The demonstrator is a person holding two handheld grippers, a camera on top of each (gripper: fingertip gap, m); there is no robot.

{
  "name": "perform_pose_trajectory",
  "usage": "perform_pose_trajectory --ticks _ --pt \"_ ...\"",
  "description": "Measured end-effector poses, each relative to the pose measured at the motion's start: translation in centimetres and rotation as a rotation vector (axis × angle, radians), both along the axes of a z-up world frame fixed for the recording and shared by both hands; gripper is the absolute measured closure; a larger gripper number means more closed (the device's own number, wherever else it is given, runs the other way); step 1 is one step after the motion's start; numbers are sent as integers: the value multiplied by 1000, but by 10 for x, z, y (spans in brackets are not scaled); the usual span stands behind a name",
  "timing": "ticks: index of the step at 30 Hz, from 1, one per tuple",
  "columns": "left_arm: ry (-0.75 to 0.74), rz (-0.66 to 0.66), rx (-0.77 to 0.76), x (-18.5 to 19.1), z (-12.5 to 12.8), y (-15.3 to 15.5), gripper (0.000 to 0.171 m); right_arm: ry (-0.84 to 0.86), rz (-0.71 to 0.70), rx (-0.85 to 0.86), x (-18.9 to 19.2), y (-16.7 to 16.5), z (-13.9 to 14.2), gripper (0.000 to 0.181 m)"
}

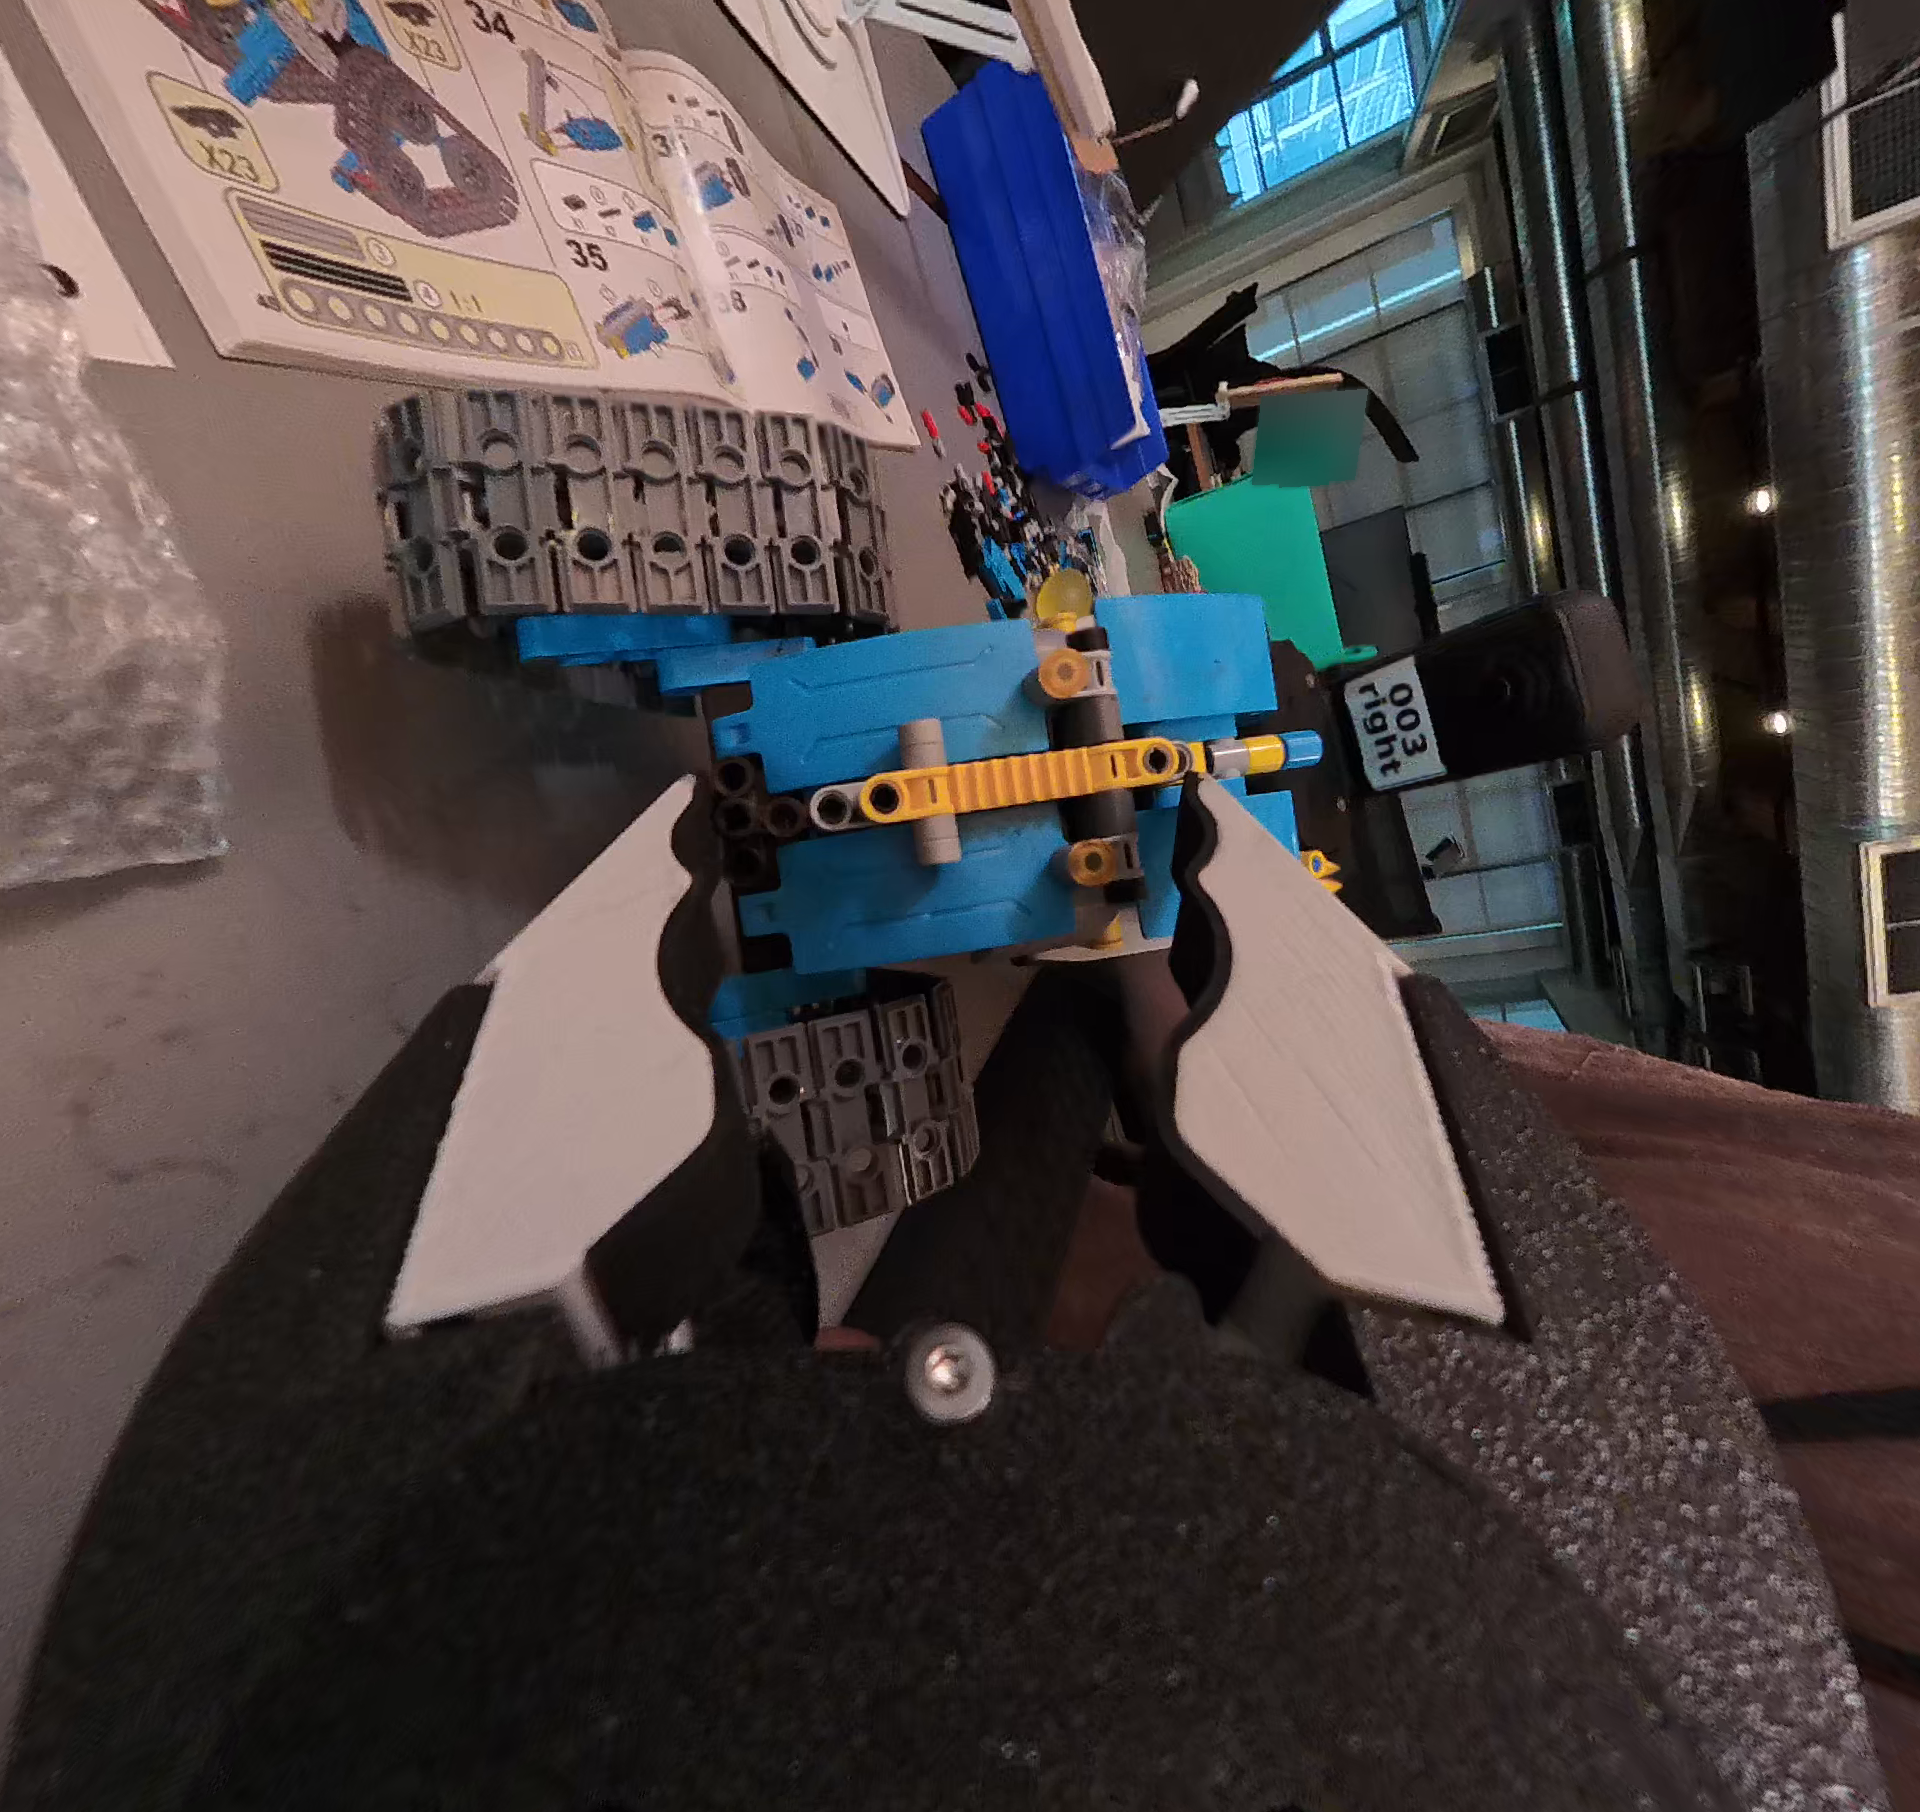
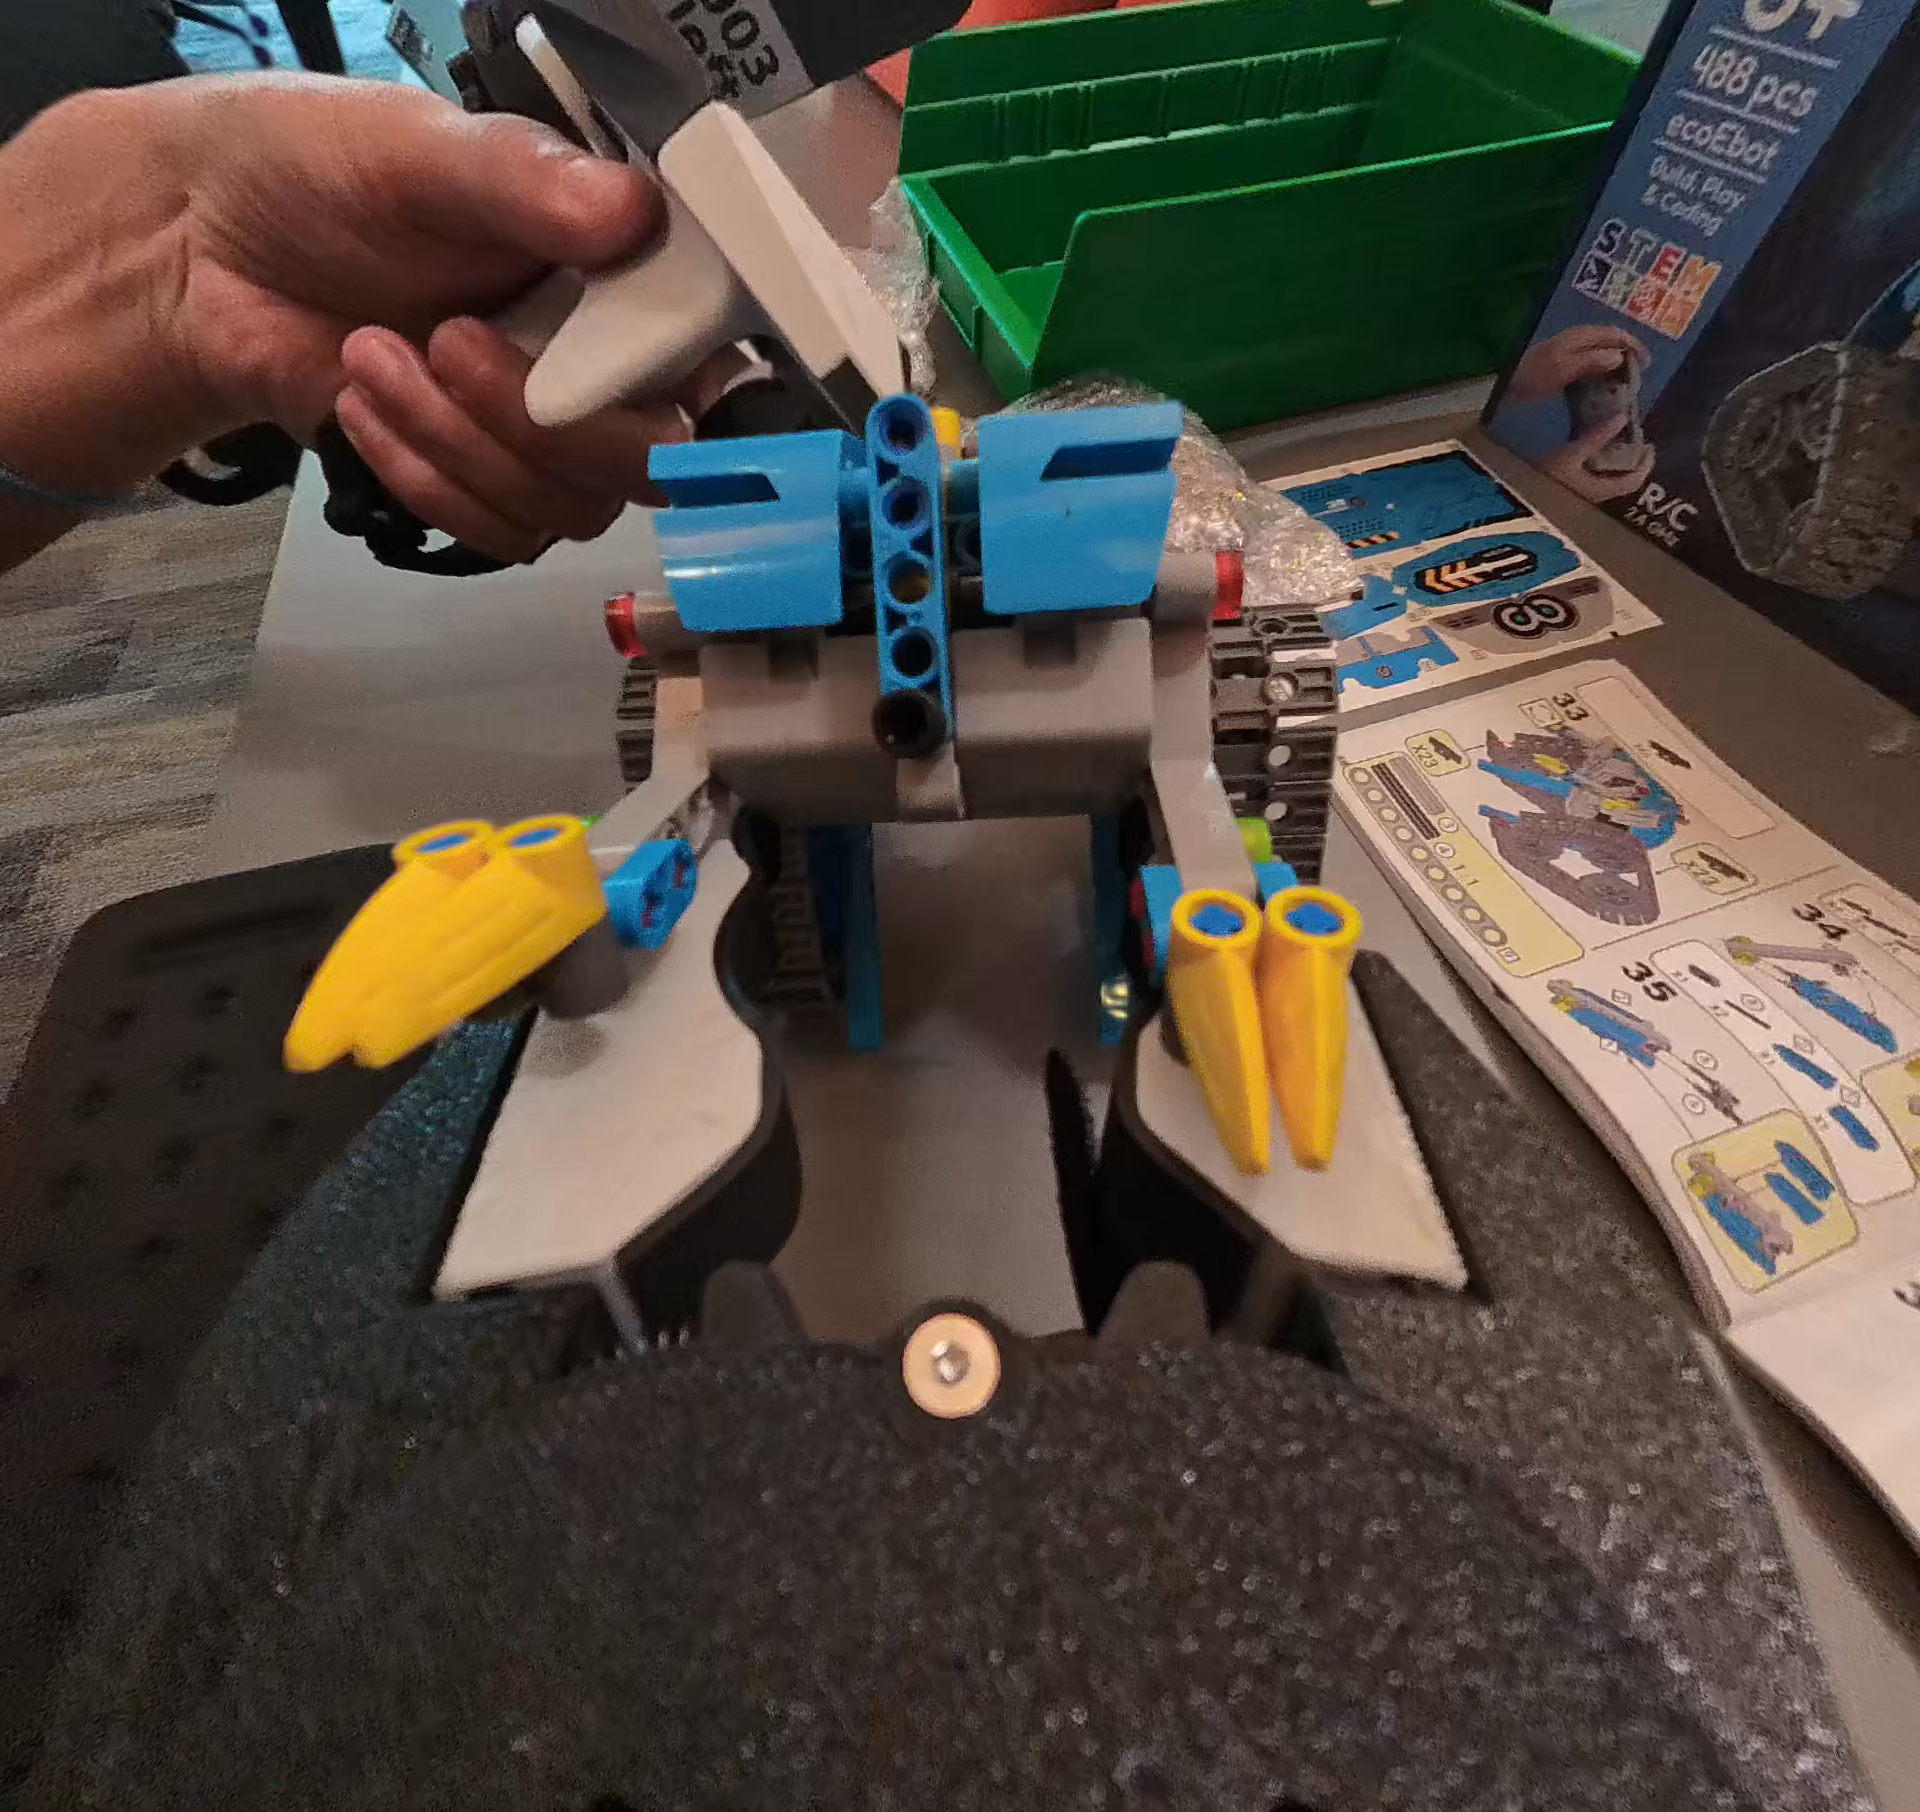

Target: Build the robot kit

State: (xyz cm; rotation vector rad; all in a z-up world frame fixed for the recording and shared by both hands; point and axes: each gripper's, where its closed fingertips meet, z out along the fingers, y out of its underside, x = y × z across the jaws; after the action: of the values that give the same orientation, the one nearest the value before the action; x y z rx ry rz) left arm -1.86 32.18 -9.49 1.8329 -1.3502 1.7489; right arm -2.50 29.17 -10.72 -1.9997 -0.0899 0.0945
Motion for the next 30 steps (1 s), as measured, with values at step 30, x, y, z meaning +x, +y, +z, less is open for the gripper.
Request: perform_pose_trajectory --ticks 30 --pt "67 236 -143 -127 -10 98 84 18 288 -110 -118 98 -4 116"
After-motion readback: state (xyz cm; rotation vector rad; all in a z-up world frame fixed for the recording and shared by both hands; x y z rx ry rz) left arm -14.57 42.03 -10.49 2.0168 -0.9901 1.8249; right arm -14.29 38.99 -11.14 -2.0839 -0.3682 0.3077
